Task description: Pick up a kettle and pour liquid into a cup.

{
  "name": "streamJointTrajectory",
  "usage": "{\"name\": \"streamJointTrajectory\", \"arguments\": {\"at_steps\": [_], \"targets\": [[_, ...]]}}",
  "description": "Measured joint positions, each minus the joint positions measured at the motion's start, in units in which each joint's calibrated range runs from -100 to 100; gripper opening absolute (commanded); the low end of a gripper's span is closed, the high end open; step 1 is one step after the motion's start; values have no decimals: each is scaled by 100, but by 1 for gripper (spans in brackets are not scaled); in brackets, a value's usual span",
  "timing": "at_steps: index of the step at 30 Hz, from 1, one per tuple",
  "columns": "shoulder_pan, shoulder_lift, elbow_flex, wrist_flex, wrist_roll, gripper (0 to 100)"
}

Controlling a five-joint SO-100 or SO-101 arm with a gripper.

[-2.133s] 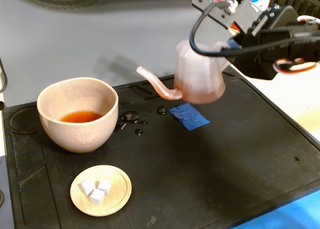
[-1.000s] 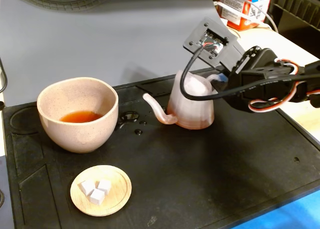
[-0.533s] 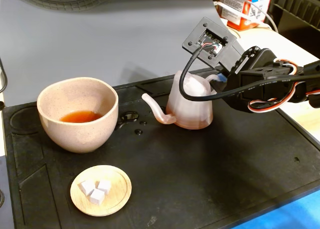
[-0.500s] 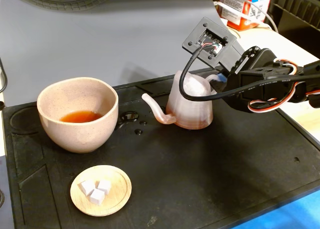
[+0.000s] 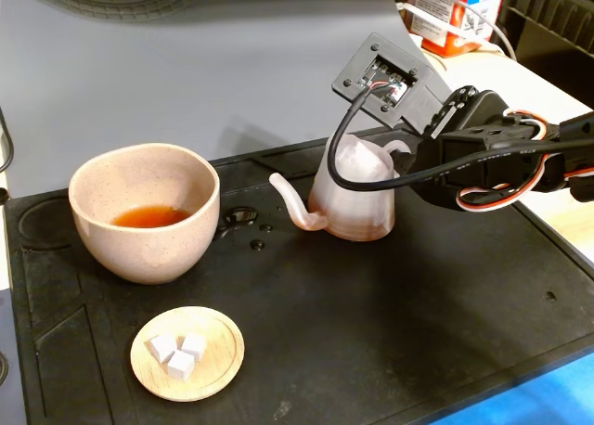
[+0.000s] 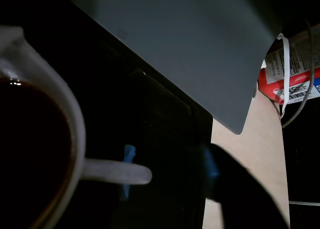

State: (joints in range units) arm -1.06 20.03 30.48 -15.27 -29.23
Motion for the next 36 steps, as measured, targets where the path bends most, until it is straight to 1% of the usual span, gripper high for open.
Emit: {"name": "streamJointTrajectory", "arguments": {"at_steps": [3,5,7,15,16,18,36], "targets": [[-8,0,0,0,26,24],[-8,0,0,0,236,24],[-15,0,0,0,330,24],[-15,0,0,0,330,23],[-15,0,0,0,225,23],[-15,0,0,0,204,23],[-128,0,-10,0,204,23]]}}
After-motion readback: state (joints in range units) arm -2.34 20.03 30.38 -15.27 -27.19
